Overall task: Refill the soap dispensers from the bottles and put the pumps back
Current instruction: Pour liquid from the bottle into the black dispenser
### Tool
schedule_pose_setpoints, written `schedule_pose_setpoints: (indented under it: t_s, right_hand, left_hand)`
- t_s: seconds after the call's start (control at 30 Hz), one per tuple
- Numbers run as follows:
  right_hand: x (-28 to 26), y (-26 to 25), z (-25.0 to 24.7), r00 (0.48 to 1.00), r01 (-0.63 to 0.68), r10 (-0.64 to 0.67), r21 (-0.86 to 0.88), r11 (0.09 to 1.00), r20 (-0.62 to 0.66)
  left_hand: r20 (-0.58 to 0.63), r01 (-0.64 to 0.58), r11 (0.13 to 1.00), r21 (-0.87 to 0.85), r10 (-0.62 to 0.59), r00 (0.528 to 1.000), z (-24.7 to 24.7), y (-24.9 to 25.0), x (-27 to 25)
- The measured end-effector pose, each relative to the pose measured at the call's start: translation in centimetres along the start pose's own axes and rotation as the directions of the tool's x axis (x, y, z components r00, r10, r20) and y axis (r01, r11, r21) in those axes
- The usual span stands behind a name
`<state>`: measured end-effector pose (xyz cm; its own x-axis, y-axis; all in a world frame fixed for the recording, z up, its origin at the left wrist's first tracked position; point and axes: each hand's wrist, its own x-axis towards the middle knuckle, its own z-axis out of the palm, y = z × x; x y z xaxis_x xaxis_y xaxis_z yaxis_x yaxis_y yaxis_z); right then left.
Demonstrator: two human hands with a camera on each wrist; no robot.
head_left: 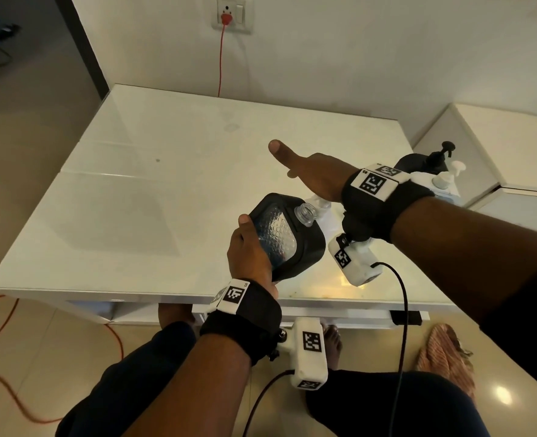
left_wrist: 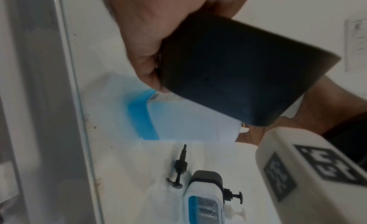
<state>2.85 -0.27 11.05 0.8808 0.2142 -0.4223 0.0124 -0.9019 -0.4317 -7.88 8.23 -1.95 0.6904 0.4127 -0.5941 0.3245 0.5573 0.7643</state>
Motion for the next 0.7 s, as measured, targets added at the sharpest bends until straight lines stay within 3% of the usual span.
schedule_pose_setpoints:
  t_s: [0.7]
  right_hand:
    - [1.1, 0.2, 0.5, 0.994, 0.103, -0.105, -0.105, 0.989, -0.016]
  left_hand:
    - [-0.006, 0.065, 0.996, -0.058, -0.065, 0.998, 0.1, 0.1, 0.1]
